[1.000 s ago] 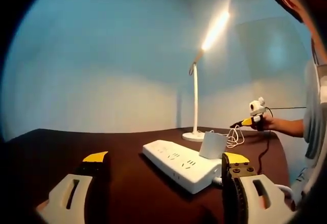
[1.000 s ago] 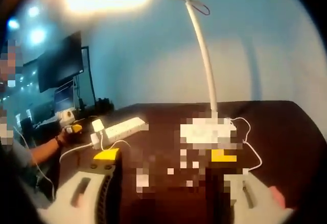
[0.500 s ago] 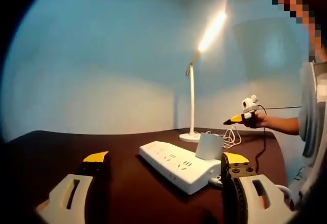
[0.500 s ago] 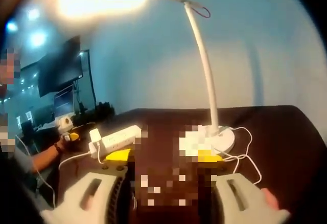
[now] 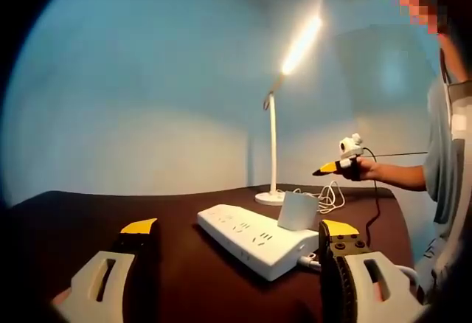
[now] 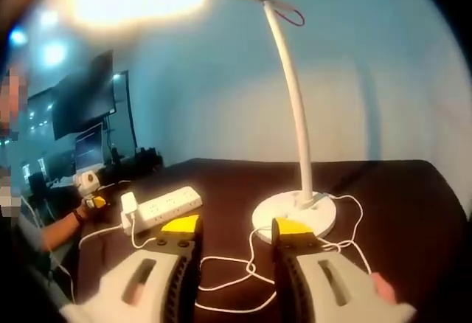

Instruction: Insert the desk lamp plug into the socket, turn on the power strip switch, turn on the lamp switch, then turn off the lamp switch, turn off the power strip switch, and remove the plug from the socket.

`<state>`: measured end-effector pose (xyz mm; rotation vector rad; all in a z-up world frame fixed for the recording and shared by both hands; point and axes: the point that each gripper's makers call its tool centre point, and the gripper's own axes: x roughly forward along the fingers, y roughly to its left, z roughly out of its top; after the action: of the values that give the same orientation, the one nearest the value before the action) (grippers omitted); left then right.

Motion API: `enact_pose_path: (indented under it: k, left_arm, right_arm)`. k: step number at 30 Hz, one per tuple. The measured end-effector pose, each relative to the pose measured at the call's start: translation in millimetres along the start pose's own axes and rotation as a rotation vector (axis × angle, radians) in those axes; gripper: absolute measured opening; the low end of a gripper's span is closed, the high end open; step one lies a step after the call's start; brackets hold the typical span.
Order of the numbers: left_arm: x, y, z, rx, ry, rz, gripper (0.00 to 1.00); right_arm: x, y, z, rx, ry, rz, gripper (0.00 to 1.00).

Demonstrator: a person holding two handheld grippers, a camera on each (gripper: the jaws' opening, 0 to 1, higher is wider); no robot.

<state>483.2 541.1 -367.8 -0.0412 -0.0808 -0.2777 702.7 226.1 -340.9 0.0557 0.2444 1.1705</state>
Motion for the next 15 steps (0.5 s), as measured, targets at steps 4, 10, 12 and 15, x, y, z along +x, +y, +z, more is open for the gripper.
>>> enact_pose_path:
  k: [4,10,12,15]
  left_arm:
    - [-0.1,0.4,0.1,-0.001,0.0,0.003,0.84]
    - [0.1,0.2,-0.4,0.002,0.002,0.001,0.84]
    - [0.1,0.8,-0.4,0.001,0.002,0.002,0.84]
    - [-0.1,1.3,-0.3,0.001,0.002,0.004,0.84]
  right_arm:
    - [3.5,-2.6,4.3,-0.006,0.002,0.0,0.35]
    - [15.9,-10.5,11.5,-0.029,0.018,-0.002,0.32]
    - [20.5,-12.6,12.3,-0.04,0.022,-0.001,0.29]
    - [26.5,-17.1,10.9,-0.049,0.03,-0.005,0.24]
